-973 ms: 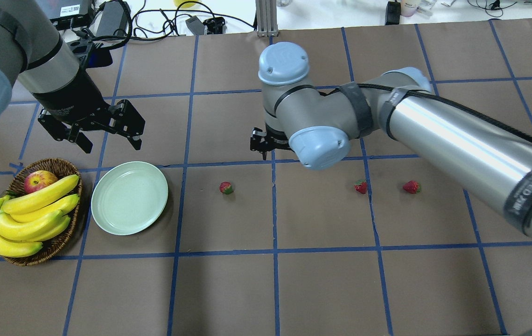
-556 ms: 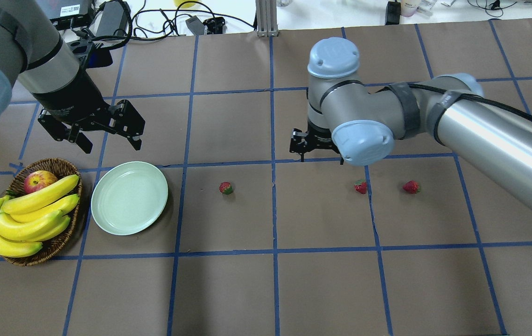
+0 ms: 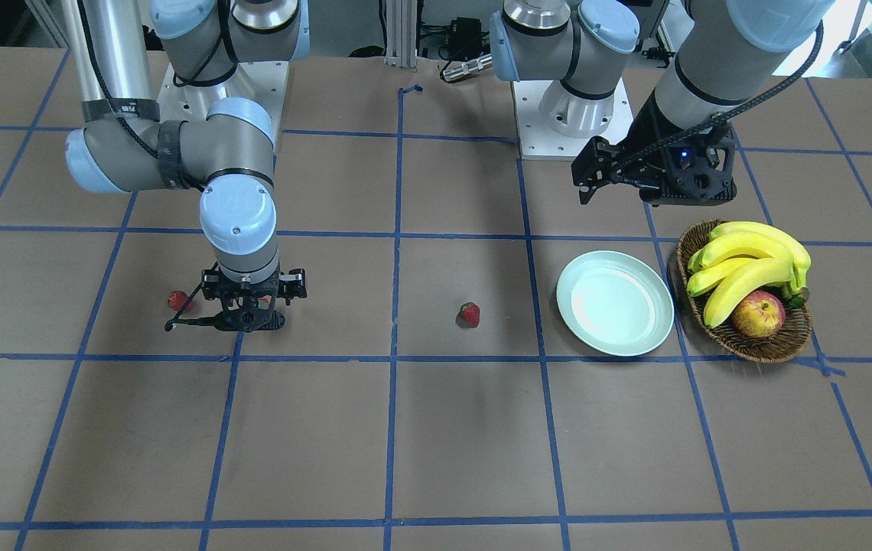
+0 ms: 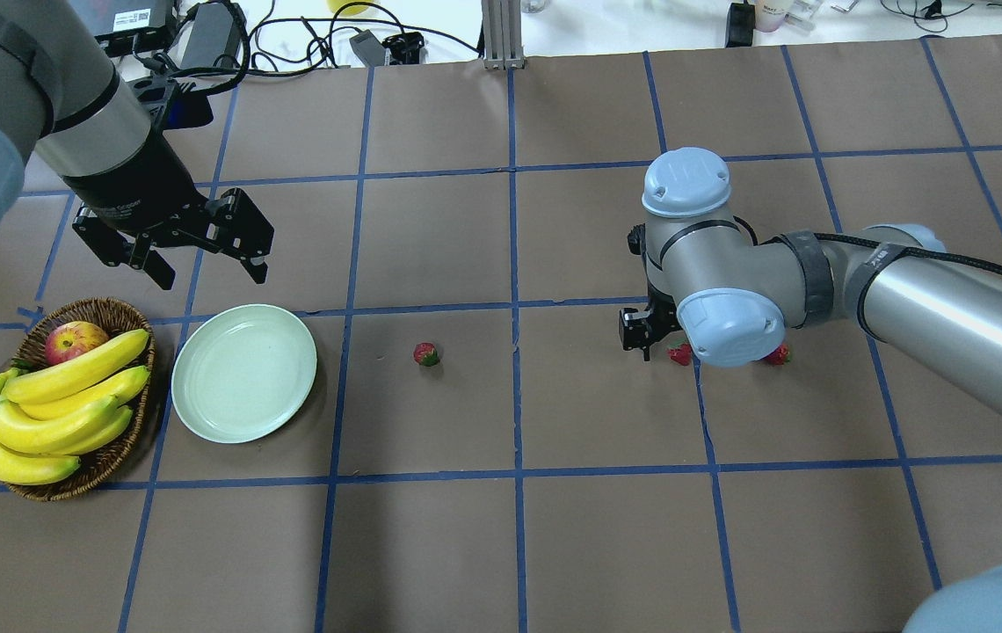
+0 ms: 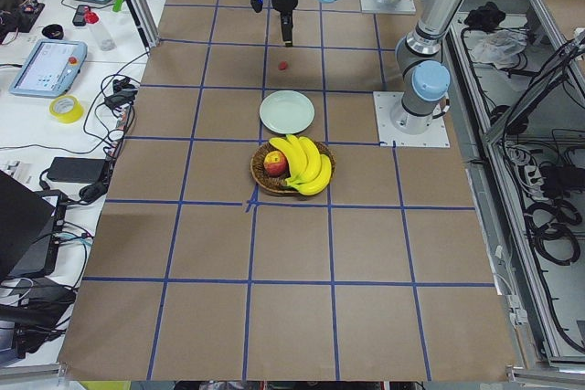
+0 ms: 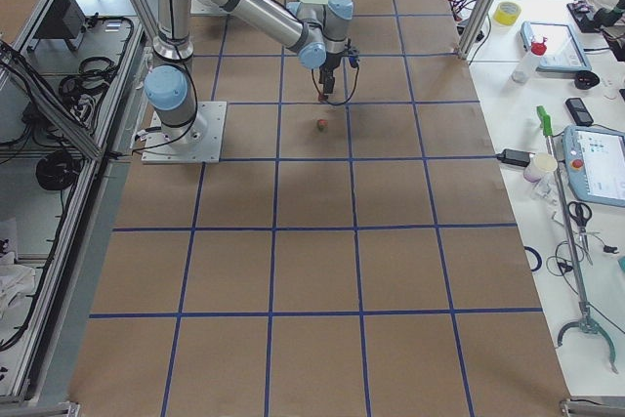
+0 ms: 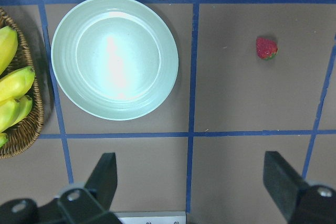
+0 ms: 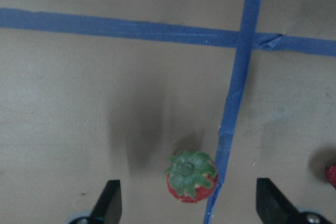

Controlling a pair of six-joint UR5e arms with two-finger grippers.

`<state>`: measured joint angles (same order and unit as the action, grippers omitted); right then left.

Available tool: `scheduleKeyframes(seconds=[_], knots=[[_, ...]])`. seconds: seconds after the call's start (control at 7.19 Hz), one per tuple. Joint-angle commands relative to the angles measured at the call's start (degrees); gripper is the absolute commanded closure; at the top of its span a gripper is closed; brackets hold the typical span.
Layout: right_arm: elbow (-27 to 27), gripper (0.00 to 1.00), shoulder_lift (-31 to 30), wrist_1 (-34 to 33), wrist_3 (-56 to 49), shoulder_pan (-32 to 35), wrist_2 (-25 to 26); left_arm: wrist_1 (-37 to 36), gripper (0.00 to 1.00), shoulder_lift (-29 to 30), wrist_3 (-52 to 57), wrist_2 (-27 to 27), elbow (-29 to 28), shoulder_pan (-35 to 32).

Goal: Collect all strawberries into plate
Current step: 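Move the right gripper to the middle strawberry and grasp it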

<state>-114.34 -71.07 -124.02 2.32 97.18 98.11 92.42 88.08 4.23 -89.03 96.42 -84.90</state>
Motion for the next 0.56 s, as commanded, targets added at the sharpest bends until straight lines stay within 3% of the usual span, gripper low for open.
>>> scheduleKeyframes(seconds=[0.0, 0.28, 0.42], knots=[[-1.93, 0.28, 0.32, -2.44, -0.39, 0.03, -0.82, -0.05, 0.0, 0.08, -0.01, 0.0, 0.0, -0.01], [-2.11, 0.77, 0.32, -2.46, -0.3, 0.03, -0.99, 0.12, 0.0, -0.1, 0.08, -0.09, 0.0, -0.01], [-2.02, 0.93, 0.23, -2.46, -0.39, -0.06, -0.99, -0.05, 0.0, -0.19, 0.08, 0.0, -0.09, -0.01]])
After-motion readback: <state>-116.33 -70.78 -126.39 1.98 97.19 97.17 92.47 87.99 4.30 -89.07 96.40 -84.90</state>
